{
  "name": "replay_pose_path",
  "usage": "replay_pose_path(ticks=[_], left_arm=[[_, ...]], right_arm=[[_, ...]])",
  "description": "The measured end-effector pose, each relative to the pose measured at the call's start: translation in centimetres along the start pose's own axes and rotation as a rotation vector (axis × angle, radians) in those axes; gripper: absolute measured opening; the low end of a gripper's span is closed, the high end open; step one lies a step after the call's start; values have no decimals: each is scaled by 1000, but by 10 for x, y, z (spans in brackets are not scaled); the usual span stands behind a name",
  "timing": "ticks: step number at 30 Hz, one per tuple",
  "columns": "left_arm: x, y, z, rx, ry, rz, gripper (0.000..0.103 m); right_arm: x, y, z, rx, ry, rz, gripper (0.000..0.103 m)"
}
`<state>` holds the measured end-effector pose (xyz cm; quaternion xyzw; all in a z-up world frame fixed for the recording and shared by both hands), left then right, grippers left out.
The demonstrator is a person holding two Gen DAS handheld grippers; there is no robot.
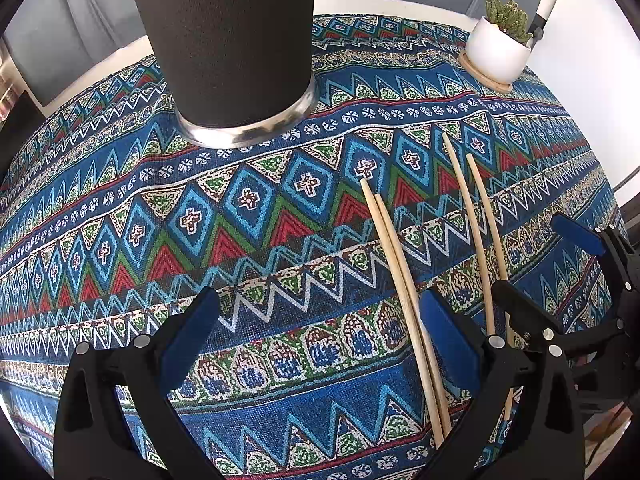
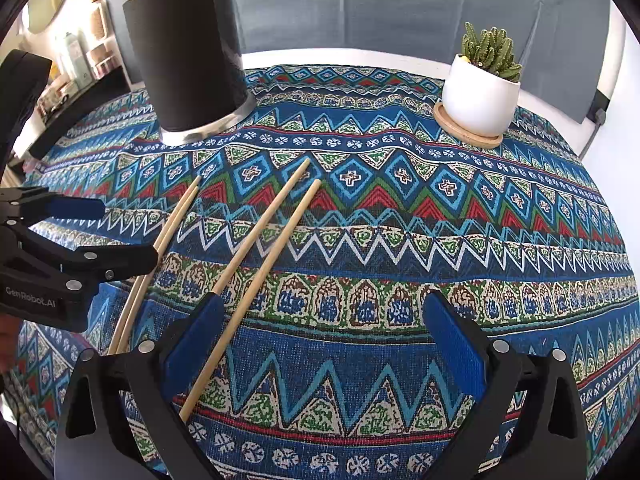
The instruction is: Organize utensils
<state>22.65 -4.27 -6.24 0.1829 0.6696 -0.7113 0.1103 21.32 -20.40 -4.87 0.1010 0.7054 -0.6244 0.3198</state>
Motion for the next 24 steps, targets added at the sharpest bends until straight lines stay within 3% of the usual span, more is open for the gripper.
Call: replay_pose_path(ticks=[8,24], left_arm=[[-1,3,10,-32,13,-21,97],[8,0,1,4,135,84,99]], right_arm=[[0,0,0,0,0,0,96],[0,0,-1,-2,-6,0,96]])
Point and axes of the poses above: each gripper's, at about its wrist camera, not at the fingertips, and y roughly the way its jaws point, z to its right, x to its underside, the point moved 4 cm from there along y, roughly the way its jaws point
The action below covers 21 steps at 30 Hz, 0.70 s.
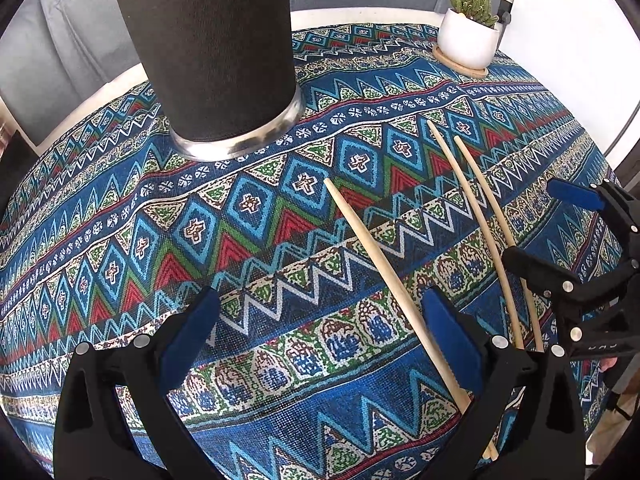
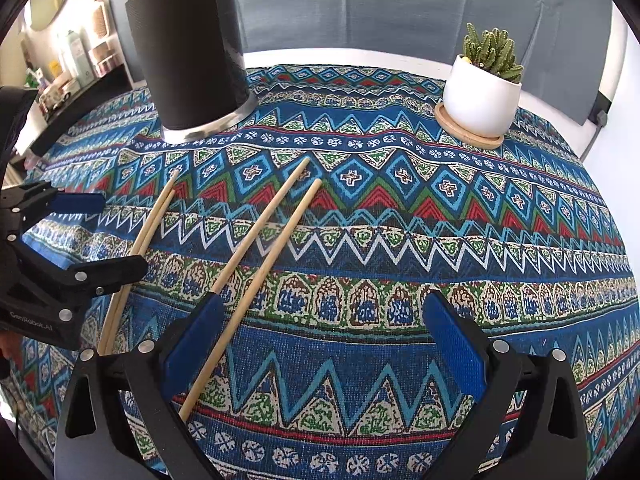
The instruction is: Organize utensils
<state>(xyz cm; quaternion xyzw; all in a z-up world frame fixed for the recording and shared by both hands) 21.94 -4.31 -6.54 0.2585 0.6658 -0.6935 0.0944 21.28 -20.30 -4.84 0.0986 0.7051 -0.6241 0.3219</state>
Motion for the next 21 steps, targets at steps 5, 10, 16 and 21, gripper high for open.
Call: replay_pose_path(ticks=[5,10,16,21], left_arm=[[5,-5,-9,0,-19,-32,97],[11,-14,-21,45,-65,-32,97],[20,-15,-23,-14,-61,-42,97],[19,-13,-24,-19,-71,-53,97]], right_arm=[[0,-1,0,2,-1,1,96],[0,-1,1,3,-1,1,96],[0,0,0,3,-1,1,96],[0,-1,1,3,-1,1,96]])
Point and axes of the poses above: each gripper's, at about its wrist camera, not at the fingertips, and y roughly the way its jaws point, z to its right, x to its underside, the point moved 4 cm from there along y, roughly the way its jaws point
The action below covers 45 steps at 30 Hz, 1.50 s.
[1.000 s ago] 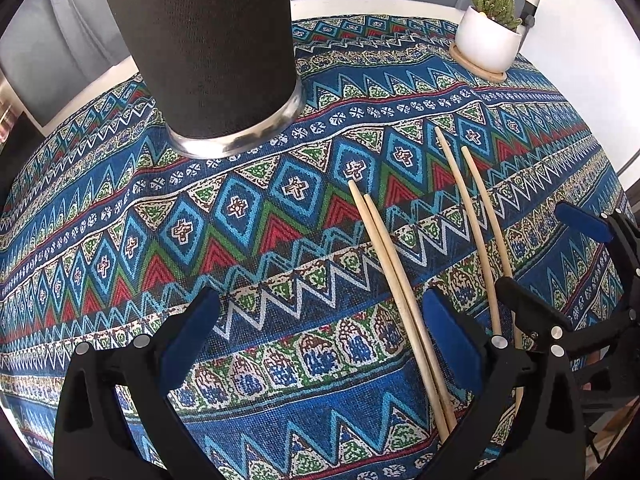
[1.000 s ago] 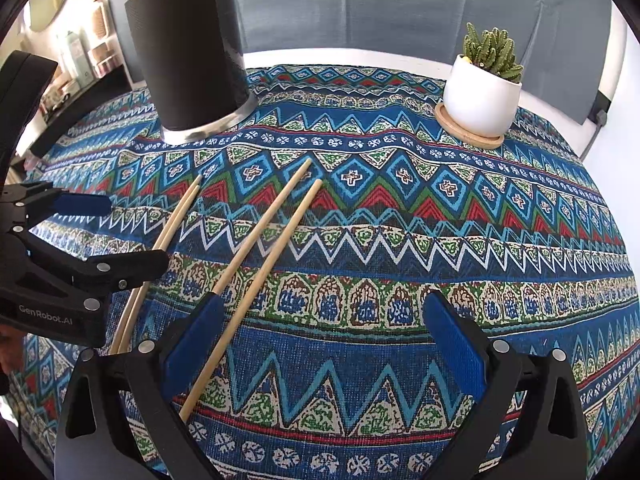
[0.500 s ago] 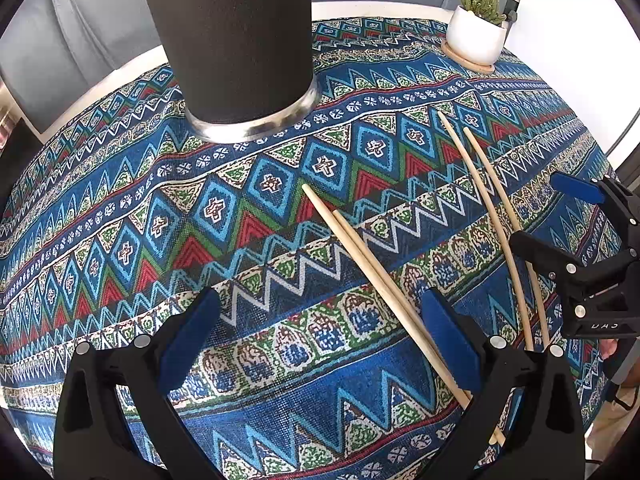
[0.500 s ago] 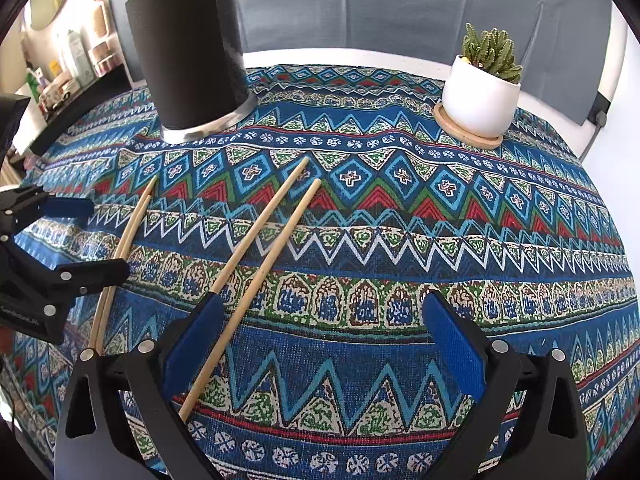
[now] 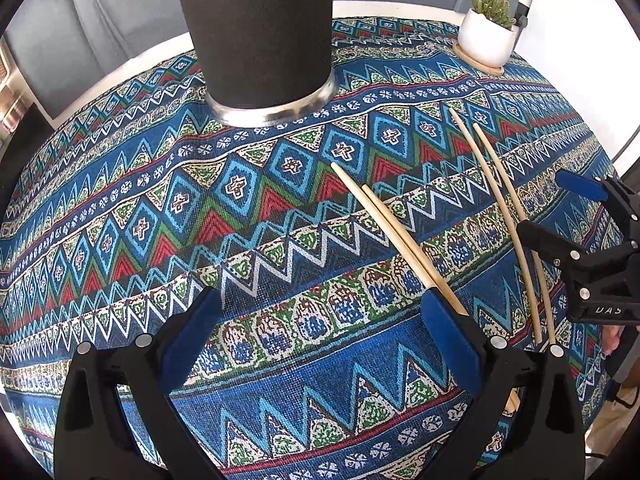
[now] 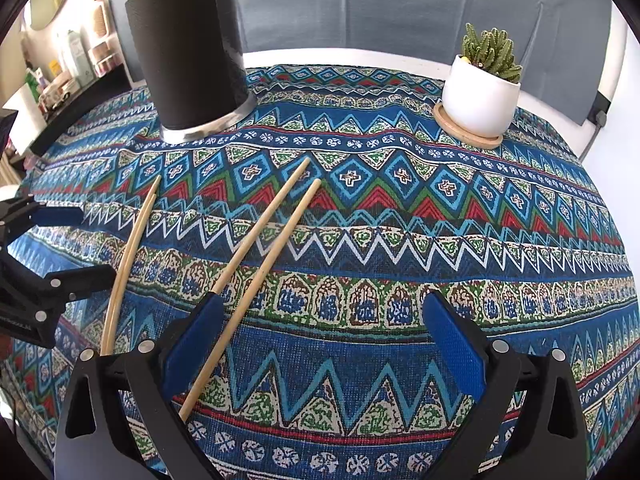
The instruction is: Organize utensils
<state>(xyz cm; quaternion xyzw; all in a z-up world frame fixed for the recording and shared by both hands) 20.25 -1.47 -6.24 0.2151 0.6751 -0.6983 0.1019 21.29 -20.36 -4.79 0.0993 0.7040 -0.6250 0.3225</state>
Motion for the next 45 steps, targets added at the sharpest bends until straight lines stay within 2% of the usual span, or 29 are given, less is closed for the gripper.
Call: replay_pose_path(ticks=[3,6,10,13,23,25,27,31,34,37,38,39,41,43,44,45], left_arm=[[-7,-4,-5,60,-58,-9,97],[-12,-6,-5,58,-80,-3,97],[-13,3,10,25,-34,-27,98],[-14,5,21,16,-8,14,98],[-1,-4,9,26,-18,17,98],[2,-2,13,-14,11,9,99],[3,-3,14,-10,8,27,99],[3,-4,9,-9,9,5,99],[3,-5,10,4,36,25,99],[9,-8,6,26,69,53,98],[13,-10,3,31,83,65,96],[17,-13,-1,35,86,74,93],[23,-18,-8,41,91,87,87],[28,-24,-15,45,98,103,78],[30,-27,-20,49,98,110,71],[33,-30,-26,50,92,114,60]], right_arm=[[0,0,0,0,0,0,96],[0,0,0,0,0,0,96],[0,0,0,1,0,0,96],[0,0,0,1,0,0,96],[1,0,0,-1,-2,0,96],[1,0,-1,-2,-5,0,96],[1,0,-1,-2,-11,0,96],[-2,3,0,-31,-44,-16,96],[-6,5,-1,-50,-69,-31,96],[-4,4,0,-78,-112,-7,94],[-3,2,2,-80,-113,-12,89],[-3,-1,4,-75,-109,-9,74],[-2,-8,11,-67,-96,-4,34],[0,-12,20,-57,-84,-4,13],[2,-14,24,-48,-83,-1,6],[4,-15,28,-45,-82,-3,5]])
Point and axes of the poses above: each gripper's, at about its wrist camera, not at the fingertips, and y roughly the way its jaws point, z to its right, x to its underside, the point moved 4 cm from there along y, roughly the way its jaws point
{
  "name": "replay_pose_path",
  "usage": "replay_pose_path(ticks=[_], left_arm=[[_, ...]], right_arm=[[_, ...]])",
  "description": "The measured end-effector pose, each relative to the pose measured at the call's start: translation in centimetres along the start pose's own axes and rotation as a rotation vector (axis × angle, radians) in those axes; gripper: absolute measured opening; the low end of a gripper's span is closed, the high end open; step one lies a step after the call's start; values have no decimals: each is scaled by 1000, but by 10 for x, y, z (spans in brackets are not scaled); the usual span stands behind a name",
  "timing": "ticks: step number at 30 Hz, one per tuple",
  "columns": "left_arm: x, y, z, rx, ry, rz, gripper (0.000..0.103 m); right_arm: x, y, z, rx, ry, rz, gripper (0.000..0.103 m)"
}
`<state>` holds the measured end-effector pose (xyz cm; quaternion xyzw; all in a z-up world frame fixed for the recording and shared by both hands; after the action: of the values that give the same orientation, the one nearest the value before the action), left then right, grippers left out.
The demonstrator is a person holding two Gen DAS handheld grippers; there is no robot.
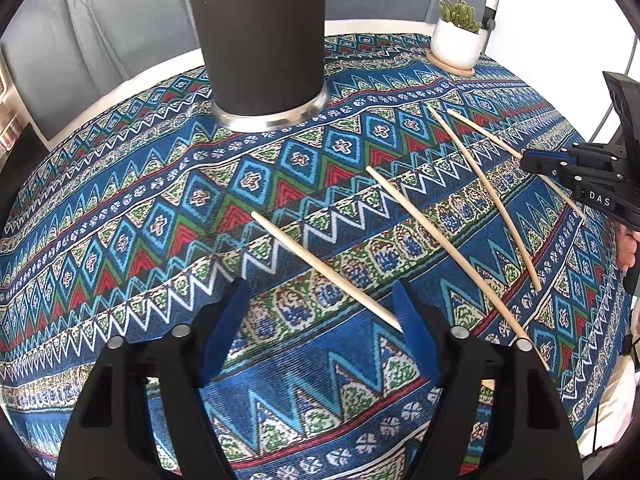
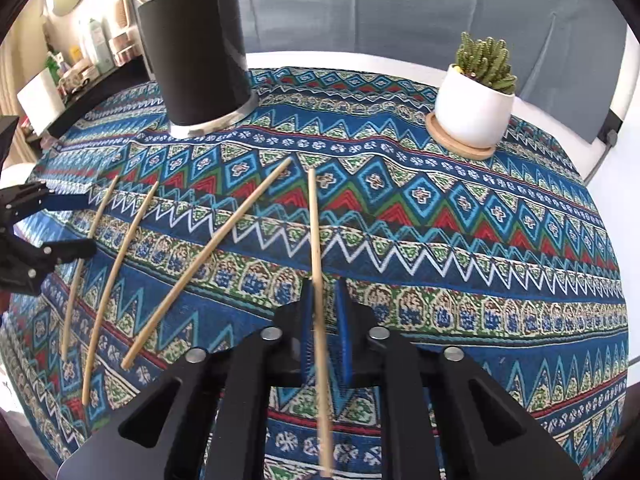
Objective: Organize utensils
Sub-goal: 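Close the left tool on a wooden stick while the right tool grasps another, then lift the left tool's stick over the black cup while the right tool carries its stick there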
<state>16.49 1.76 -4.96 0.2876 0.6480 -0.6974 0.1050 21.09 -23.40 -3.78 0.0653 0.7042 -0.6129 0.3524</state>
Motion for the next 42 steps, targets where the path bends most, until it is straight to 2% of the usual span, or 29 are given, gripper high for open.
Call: replay_pose_path(ticks=[1,3,6,11,17,22,29,34,37,42], left_arm=[[2,-4,-6,-1,-6,3,54],[6,-9,-20,0,-25,11,24],[12,-15,-40,35,-94,3,10],[23,-24,-55,65,-145,-1,7],[23,-52,-69,94,-196,69,5],[7,-83,-81,106,-224,157,5],[-23,-128,-93,148,-240,332,5],[-44,-154,-94,225,-222,485,5],[-62,-162,-96,255,-218,543,5],[-97,-173,-96,292,-210,595,5]], right_arm=[[2,-2,4,5,7,-3,5],[6,-5,12,17,24,-3,5],[12,-10,24,24,66,4,5],[20,-24,39,-10,147,48,5],[10,-57,34,-42,140,130,5],[-10,-87,21,-70,119,214,5],[-47,-113,4,-132,121,334,5],[-74,-125,-6,-194,139,411,5],[-93,-130,-16,-236,131,466,5],[-130,-136,-38,-279,91,554,5]])
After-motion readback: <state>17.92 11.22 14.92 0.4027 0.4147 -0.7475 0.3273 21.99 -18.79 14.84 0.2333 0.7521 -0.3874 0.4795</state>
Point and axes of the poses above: each gripper's, at about its wrist camera, not at the fingertips, and y roughly the way its jaws point, z to its right, x to its underside, the point moved 4 cm from there along y, roughly the way its jaws point
